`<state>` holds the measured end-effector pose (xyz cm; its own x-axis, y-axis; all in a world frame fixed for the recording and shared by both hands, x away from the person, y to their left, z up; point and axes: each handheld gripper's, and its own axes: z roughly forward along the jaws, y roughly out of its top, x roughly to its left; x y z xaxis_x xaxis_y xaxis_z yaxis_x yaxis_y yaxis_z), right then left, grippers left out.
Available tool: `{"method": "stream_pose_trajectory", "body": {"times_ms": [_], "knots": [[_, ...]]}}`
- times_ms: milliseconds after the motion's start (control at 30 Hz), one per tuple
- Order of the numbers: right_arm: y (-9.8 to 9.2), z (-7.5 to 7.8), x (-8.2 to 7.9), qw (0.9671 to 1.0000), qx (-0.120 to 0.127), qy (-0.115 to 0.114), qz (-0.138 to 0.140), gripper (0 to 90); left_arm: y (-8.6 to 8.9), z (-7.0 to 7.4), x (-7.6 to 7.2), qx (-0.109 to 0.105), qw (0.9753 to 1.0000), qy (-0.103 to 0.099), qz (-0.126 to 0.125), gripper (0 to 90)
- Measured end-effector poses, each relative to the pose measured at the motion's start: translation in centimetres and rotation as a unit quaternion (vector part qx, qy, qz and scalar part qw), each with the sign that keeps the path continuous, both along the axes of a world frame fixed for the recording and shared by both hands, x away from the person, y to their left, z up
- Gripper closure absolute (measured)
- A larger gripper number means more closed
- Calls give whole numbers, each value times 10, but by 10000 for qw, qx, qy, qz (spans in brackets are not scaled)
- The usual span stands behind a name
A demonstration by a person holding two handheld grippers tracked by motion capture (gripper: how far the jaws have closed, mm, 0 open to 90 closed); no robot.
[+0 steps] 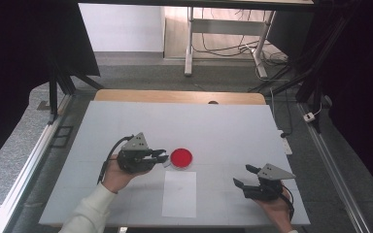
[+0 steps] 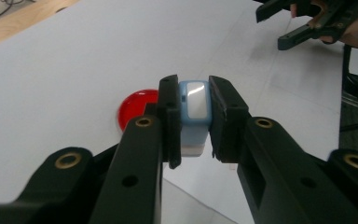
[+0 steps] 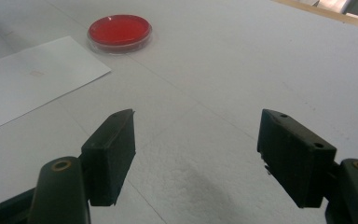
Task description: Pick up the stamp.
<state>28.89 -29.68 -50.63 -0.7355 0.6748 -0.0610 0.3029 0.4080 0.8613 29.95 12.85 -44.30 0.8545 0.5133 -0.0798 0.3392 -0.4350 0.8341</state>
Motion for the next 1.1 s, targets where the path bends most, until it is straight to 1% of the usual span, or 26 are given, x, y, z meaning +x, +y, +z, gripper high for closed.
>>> {"method": "stream_pose_trajectory", "body": {"times_ms": [267,367,467,667,767,867,1100], "knots": [[-1,0,0,10000,24,-16,-26,273,-18,-3,-3,-122,9996,127,-241,749],[-1,0,-1,10000,17,-24,-32,273,-26,-6,-5,-106,9994,158,-280,749],[-1,0,-1,10000,7,-36,-27,273,-32,-9,-6,-105,9994,183,-288,749],[-1,-1,-2,10000,4,-48,-25,272,-39,-13,-6,-140,9995,223,-185,749],[0,-1,-2,10000,8,-44,-26,272,-41,-14,-6,-157,9995,229,-133,749],[0,-1,-2,10000,-26,-71,-36,272,-43,-14,-5,-184,9994,249,-140,749],[1,-2,-2,10000,4,-80,-42,272,-43,-15,-5,-211,9993,275,-133,749]]}}
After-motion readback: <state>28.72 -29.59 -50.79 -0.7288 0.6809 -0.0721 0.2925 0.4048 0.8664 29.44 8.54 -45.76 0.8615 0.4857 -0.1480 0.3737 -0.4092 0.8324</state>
